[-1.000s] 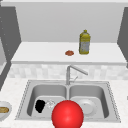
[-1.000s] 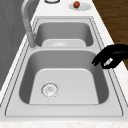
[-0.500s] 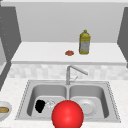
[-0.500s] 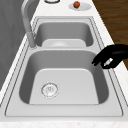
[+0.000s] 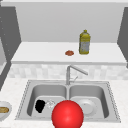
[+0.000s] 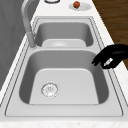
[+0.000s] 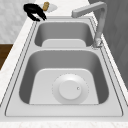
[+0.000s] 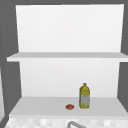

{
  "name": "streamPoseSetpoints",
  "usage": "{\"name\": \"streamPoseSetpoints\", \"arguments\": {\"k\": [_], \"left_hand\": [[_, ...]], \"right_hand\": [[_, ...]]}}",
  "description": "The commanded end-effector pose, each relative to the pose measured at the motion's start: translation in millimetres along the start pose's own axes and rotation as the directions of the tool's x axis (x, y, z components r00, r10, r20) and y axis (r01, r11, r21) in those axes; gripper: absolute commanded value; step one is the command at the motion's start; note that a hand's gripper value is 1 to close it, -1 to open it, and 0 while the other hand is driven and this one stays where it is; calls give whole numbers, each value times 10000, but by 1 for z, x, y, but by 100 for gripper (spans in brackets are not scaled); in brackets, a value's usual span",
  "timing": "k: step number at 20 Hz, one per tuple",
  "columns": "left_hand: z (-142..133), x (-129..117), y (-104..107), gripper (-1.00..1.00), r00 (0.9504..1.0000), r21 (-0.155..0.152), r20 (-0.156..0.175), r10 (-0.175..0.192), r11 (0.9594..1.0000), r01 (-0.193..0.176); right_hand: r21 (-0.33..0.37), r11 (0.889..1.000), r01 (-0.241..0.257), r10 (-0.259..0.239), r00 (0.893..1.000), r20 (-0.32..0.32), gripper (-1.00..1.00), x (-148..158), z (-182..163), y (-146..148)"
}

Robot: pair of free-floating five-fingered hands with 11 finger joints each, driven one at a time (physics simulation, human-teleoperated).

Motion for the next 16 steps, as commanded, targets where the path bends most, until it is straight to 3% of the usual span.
{"name": "streamPoseSetpoints", "arguments": {"k": [1,6,9,16], "left_hand": [[0,0,0,0,10000,0,0,0,10000,0],[0,0,0,0,10000,0,0,0,10000,0],[0,0,0,0,10000,0,0,0,10000,0],[0,0,0,0,10000,0,0,0,10000,0]], "right_hand": [[-3,10000,-14,14,10000,30,100,-8,-5,15],[-152,9997,-175,175,9998,20,100,-12,-16,39],[-286,9996,-68,63,9999,-153,100,-21,-2,56],[-64,9999,-91,90,10000,-40,100,-30,-9,74]]}}
